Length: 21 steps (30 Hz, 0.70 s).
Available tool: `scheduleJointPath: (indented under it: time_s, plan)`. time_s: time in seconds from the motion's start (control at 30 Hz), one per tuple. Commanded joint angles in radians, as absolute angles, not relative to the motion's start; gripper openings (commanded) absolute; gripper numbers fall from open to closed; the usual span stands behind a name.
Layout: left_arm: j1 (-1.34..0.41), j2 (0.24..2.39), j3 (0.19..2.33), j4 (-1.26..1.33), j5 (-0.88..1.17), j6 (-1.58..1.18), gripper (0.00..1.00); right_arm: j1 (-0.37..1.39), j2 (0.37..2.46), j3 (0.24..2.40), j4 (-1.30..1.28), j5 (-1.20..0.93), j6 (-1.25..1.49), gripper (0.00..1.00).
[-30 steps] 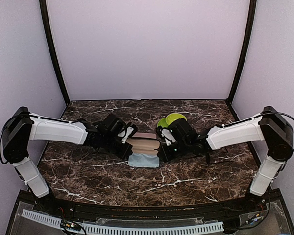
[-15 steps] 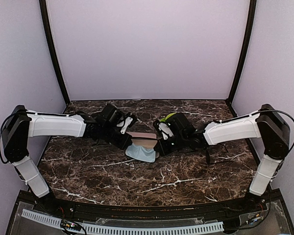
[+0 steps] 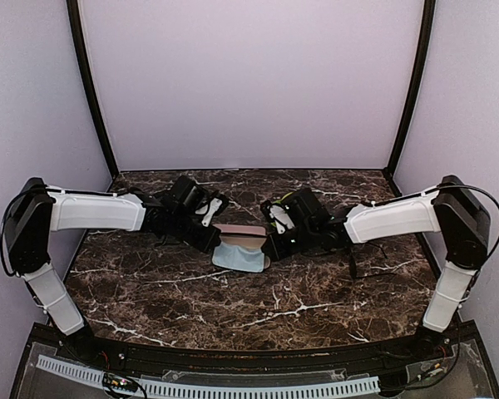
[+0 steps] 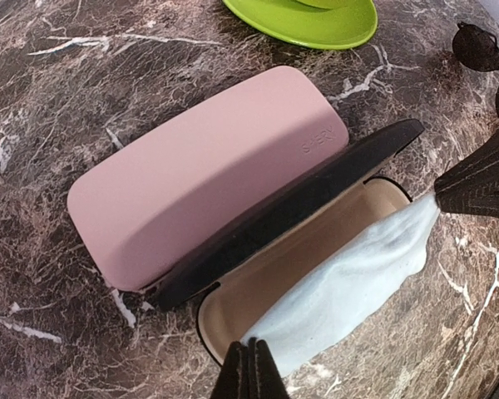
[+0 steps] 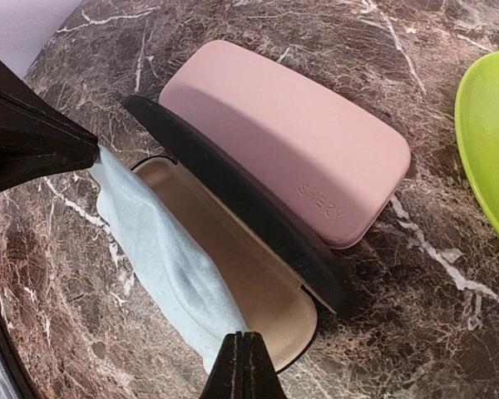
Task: Organize the sunglasses
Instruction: Place the folded cleaning cloth in the sunglasses case.
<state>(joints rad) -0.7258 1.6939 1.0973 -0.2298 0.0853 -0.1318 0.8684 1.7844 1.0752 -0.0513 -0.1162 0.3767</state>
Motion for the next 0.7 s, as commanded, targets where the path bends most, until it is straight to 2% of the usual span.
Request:
scheduleJointPath:
  time_s: [0.0,0.67]
  plan:
    - [-0.713,1.695,1.118,-0.226,0.082,-0.120,0.00,0.852,1.799,1.103,-0.033,-0.116,0.365,0.00]
    - [-0.710,1.753,1.139,-0.209,0.088,-0.118,0.00,0.836,1.843,1.135,-0.054,-0.130,0.345,0.00]
